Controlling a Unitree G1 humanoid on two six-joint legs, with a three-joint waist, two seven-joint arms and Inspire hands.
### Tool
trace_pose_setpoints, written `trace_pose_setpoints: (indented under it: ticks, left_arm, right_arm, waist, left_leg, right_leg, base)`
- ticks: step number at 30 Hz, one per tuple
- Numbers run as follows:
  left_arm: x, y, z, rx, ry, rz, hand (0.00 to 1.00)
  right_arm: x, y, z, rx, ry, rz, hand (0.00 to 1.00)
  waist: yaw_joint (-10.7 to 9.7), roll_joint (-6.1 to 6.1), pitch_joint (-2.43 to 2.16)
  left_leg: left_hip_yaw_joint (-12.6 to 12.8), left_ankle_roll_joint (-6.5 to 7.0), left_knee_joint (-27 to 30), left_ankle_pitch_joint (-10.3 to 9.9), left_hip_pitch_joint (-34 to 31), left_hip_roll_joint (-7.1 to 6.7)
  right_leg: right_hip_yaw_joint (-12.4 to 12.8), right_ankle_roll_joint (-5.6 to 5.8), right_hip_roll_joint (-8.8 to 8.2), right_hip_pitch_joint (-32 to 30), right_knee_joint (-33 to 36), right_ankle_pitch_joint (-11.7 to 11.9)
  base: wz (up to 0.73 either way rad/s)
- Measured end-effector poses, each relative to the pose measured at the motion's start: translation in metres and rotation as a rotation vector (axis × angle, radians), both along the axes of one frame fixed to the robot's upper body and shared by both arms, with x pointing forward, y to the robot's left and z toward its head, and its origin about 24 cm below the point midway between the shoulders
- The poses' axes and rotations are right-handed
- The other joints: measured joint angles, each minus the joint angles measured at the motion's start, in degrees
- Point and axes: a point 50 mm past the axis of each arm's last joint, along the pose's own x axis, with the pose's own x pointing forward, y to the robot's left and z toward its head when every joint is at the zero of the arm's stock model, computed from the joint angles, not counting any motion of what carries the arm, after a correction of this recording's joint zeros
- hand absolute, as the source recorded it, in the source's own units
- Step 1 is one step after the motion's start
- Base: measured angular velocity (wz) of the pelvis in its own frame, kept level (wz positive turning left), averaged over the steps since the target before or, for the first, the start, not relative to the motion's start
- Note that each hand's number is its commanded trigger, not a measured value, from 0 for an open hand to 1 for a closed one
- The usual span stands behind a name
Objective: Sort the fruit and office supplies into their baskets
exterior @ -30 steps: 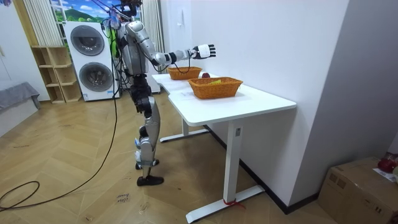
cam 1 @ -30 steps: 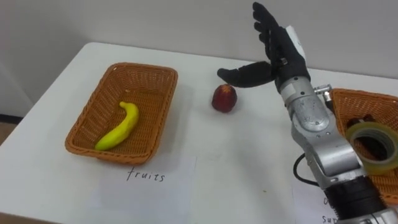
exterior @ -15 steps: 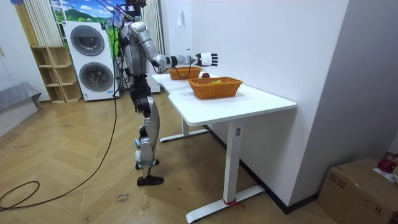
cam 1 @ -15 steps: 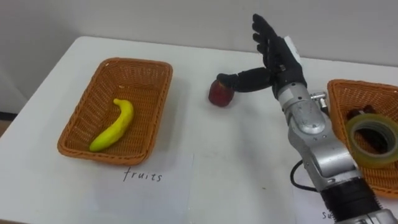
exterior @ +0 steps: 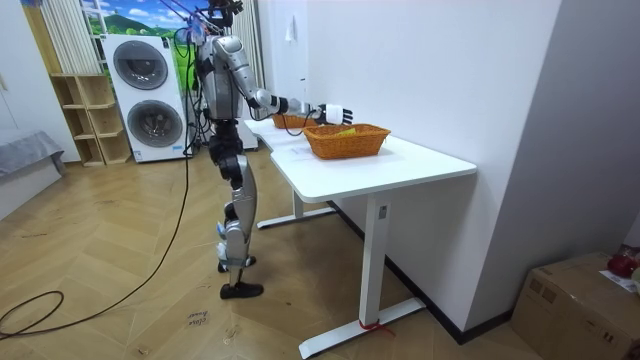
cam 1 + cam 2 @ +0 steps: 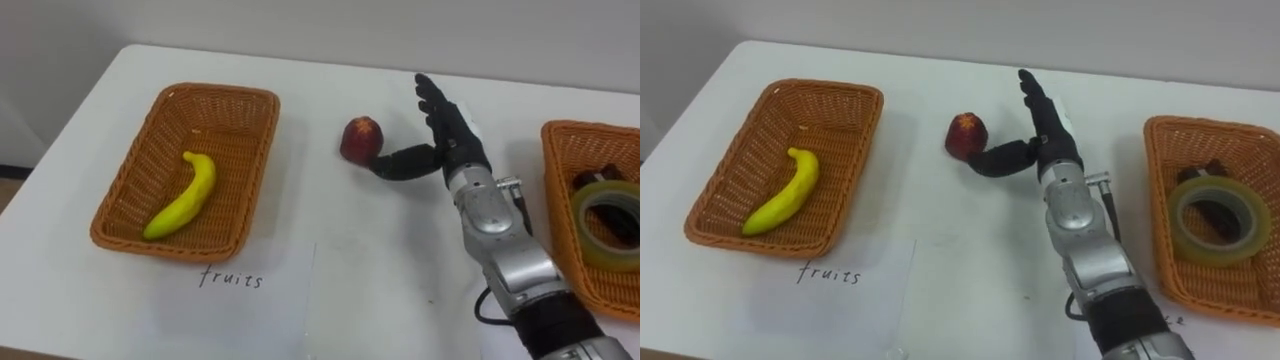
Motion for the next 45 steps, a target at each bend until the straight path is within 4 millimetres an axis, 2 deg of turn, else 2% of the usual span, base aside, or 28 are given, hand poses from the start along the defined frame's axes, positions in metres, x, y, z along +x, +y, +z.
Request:
trace_pose_setpoints:
  ticks: [4,14,21,30,35,39,45]
  left_arm:
    - [-0.006,0.000,0.000,-0.001,0.015,0.003,0.00]
    - [-0.006,0.000,0.000,-0.002,0.015,0.000,0.00]
    - [-0.005,-0.001,0.000,-0.002,0.011,0.000,0.00]
    - [-0.014,0.001,-0.001,0.005,0.037,-0.001,0.00]
    - [-0.015,0.001,0.000,0.022,0.036,0.000,0.00]
    - [-0.015,0.001,0.000,0.023,0.036,-0.002,0.00]
    - [-0.014,0.001,0.000,0.027,0.038,-0.017,0.00]
  right_arm:
    - [-0.002,-0.002,-0.008,-0.015,0.032,-0.009,0.00]
    - [-0.002,0.005,-0.009,-0.039,0.028,0.010,0.00]
    - [-0.003,0.009,-0.009,-0.115,0.013,0.031,0.00]
    - [-0.003,0.011,-0.008,-0.118,-0.023,-0.006,0.00]
    - [-0.005,0.011,-0.015,-0.123,-0.006,-0.037,0.00]
    - [-0.006,0.007,-0.019,-0.088,-0.001,-0.090,0.00]
    - [-0.007,0.003,-0.022,-0.050,0.008,-0.150,0.00]
  waist:
    - [0.15,-0.57,0.40]
    - [0.43,-0.74,0.23]
    - [0.83,-1.18,-0.18]
    - [1.12,-1.10,-0.16]
    - [1.70,-1.15,-0.18]
    - [2.54,-1.15,-0.16]
    - [2.69,-1.14,-0.09]
  left_leg:
    - [-0.19,0.00,0.27,0.00,-0.38,0.00]
    - [-0.74,-0.02,0.76,0.00,-1.39,0.05]
    - [-0.79,-0.01,0.84,0.00,-1.40,-0.01]
    - [-1.37,-0.04,0.86,0.02,-1.13,0.00]
    - [-1.54,-0.08,0.78,0.05,-1.29,0.00]
    - [-1.63,-0.08,0.79,0.05,-1.49,-0.01]
    - [-2.04,-0.08,1.08,0.06,-2.96,-0.06]
  right_leg:
    - [-0.62,0.00,-0.11,-0.08,0.12,0.00]
    - [-2.06,-0.09,-0.16,-0.56,0.19,0.14]
    - [-2.18,-0.09,-0.24,-0.57,0.08,0.14]
    - [-2.55,-0.11,-0.21,0.09,0.09,0.16]
    - [-2.96,-0.16,-0.20,0.09,0.13,0.20]
    - [-3.72,-0.16,-0.23,0.13,0.02,0.20]
    - [-5.17,-0.16,-0.39,-0.91,-0.02,0.20]
  base:
    - [0.04]
    - [0.04]
    - [0.00]
    - [0.01]
    - [0.01]
    - [0.05]
    - [0.04]
